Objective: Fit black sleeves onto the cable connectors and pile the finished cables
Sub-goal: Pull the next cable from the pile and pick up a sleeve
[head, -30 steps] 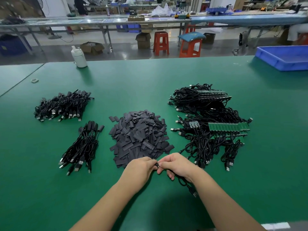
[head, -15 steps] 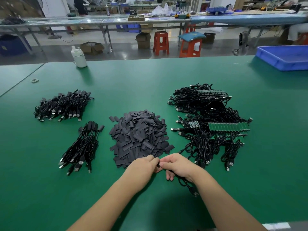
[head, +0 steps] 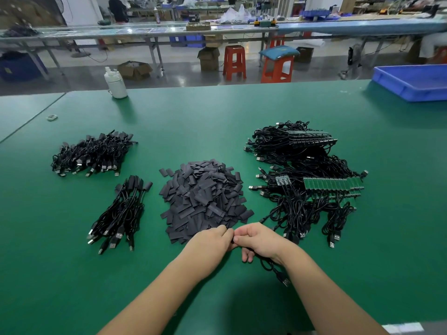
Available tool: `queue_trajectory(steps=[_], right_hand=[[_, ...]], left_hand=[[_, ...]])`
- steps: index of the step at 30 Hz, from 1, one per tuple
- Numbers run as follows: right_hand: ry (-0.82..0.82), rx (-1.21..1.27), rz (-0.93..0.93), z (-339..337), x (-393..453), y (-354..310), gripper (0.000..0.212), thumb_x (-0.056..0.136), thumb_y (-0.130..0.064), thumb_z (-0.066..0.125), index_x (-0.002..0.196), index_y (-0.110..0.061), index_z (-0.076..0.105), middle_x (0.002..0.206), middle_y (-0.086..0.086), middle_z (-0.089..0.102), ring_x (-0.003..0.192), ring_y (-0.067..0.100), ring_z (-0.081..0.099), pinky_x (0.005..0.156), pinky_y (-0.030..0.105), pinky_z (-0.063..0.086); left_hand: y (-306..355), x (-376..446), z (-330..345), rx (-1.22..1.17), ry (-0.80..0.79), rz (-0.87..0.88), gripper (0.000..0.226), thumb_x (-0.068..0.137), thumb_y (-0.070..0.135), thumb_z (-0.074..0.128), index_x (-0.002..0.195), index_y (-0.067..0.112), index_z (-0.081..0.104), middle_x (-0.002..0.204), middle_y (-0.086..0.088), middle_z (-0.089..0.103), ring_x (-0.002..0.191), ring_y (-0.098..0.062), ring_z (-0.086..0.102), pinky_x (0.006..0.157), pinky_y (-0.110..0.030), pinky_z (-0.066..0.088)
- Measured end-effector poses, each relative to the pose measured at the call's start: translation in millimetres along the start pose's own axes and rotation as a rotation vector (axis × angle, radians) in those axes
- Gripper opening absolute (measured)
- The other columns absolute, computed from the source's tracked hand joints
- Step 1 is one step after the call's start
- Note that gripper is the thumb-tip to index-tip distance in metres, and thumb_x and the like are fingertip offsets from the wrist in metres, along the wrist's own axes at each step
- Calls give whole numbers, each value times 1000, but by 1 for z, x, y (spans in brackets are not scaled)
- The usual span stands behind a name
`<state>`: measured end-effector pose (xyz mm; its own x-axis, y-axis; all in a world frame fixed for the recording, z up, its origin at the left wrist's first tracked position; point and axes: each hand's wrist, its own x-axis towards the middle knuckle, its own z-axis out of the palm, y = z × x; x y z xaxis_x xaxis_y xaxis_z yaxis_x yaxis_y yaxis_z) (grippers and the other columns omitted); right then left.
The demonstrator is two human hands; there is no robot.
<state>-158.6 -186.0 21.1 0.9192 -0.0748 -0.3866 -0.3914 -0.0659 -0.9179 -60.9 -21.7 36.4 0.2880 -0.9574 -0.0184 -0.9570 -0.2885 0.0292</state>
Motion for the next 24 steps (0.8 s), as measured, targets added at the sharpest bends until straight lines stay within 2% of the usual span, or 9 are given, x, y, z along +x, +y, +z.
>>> queue_trajectory(steps=[3, 5, 8, 10, 12, 15, 17, 21, 24], right_hand=[[-7, -13, -1, 1, 0, -1, 19, 103, -10, 49, 104, -15, 68, 106, 3, 75, 55, 12, 62, 50, 21, 50], [-12, -14, 0, 0, 1, -1, 18, 103, -11, 50, 108, -10, 67, 107, 3, 75, 56, 13, 62, 51, 21, 50], [2, 67, 15, -3, -2, -4, 19, 103, -15, 51, 114, -6, 65, 108, 7, 76, 56, 13, 62, 52, 22, 50], [32, 185, -6, -4, -5, -8, 17, 103, -14, 51, 111, -7, 64, 107, 12, 75, 55, 14, 63, 50, 21, 49], [69, 338, -53, -2, -6, -15, 17, 103, -12, 51, 112, -4, 62, 106, 17, 74, 55, 16, 64, 49, 22, 49], [131, 630, -138, 5, -5, -33, 17, 102, -11, 51, 113, 1, 57, 109, 22, 73, 62, 18, 66, 56, 25, 55], [183, 749, -190, 10, -3, -45, 15, 102, -12, 49, 111, -1, 56, 111, 21, 72, 68, 19, 69, 64, 28, 58], [281, 869, -271, 18, 0, -65, 15, 105, -10, 43, 112, -3, 54, 111, 18, 73, 98, 25, 73, 76, 28, 59], [337, 784, -262, 26, 4, -70, 12, 105, -11, 43, 109, -7, 54, 110, 13, 75, 108, 22, 70, 84, 29, 56]], left_hand=[[0, -1, 2, -31, 43, 0, 27, 104, 31, 39, 127, 19, 45, 109, 0, 49, 93, -23, 58, 73, -34, 46], [0, -3, 2, -105, 121, 6, 37, 104, 40, 36, 135, 20, 44, 121, 2, 51, 100, -21, 59, 80, -35, 50], [6, -8, -2, -449, 314, -138, 48, 101, 37, 44, 147, 26, 36, 138, 9, 49, 108, -10, 59, 90, -29, 50], [9, -9, -4, -762, 421, -349, 49, 99, 31, 51, 146, 29, 38, 129, 16, 55, 100, 0, 62, 91, -25, 49], [13, -7, -6, -1018, 373, -505, 42, 98, 28, 55, 139, 26, 48, 117, 17, 65, 96, 1, 65, 93, -29, 52], [26, -4, -12, -1447, 250, -543, 21, 101, 22, 52, 118, 20, 65, 103, 0, 74, 92, -12, 69, 87, -33, 57], [30, -4, -18, -1641, 262, -556, 21, 102, 21, 49, 111, 16, 68, 99, -7, 74, 83, -15, 70, 77, -30, 57], [25, -6, -28, -1673, 261, -495, 19, 98, 14, 57, 115, 15, 66, 80, -3, 71, 69, -18, 65, 66, -31, 53], [21, -9, -33, -1495, 286, -517, 13, 93, 7, 65, 101, 15, 70, 68, -3, 66, 53, -8, 58, 48, -19, 44]])
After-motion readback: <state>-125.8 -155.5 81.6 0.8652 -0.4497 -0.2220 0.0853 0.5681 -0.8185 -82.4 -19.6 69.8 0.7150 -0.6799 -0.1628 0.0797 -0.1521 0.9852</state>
